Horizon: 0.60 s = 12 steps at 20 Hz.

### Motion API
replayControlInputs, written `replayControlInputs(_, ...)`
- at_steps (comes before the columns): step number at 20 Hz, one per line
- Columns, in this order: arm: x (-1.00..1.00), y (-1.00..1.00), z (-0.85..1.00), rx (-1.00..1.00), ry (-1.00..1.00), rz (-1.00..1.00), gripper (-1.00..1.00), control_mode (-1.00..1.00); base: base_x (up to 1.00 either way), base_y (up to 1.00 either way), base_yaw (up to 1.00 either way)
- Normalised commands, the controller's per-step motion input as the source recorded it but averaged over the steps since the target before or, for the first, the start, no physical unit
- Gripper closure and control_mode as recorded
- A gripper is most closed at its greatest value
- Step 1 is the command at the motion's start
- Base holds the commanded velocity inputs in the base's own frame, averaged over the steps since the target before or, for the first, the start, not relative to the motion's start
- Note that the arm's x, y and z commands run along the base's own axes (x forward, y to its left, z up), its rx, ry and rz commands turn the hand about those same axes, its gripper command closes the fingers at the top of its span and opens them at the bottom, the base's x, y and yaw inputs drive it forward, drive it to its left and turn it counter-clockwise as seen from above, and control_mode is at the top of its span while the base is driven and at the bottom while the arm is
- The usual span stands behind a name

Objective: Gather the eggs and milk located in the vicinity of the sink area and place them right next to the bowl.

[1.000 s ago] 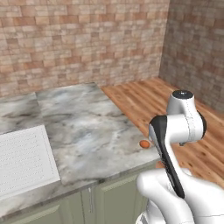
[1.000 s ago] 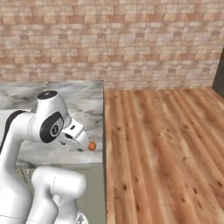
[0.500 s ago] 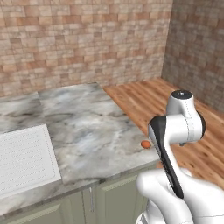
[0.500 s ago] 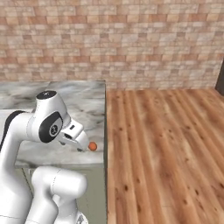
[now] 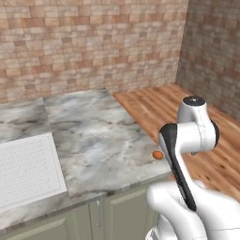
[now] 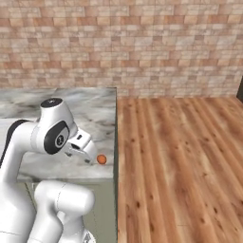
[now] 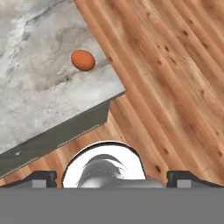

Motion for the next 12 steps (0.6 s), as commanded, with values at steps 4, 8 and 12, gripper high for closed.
replayControlInputs(4,0.57,0.00,0.04,-0.01,0.00,0.27,-1.00,-1.00,0.00,0.00,0.00)
replayControlInputs(8,0.70,-0.16,0.00,0.00,0.03,0.36,-1.00,-1.00,0.00,0.00,0.00)
replayControlInputs(12,1.00,0.17,-0.23,-0.06,0.27,0.14,-1.00,-1.00,0.00,0.00,0.00)
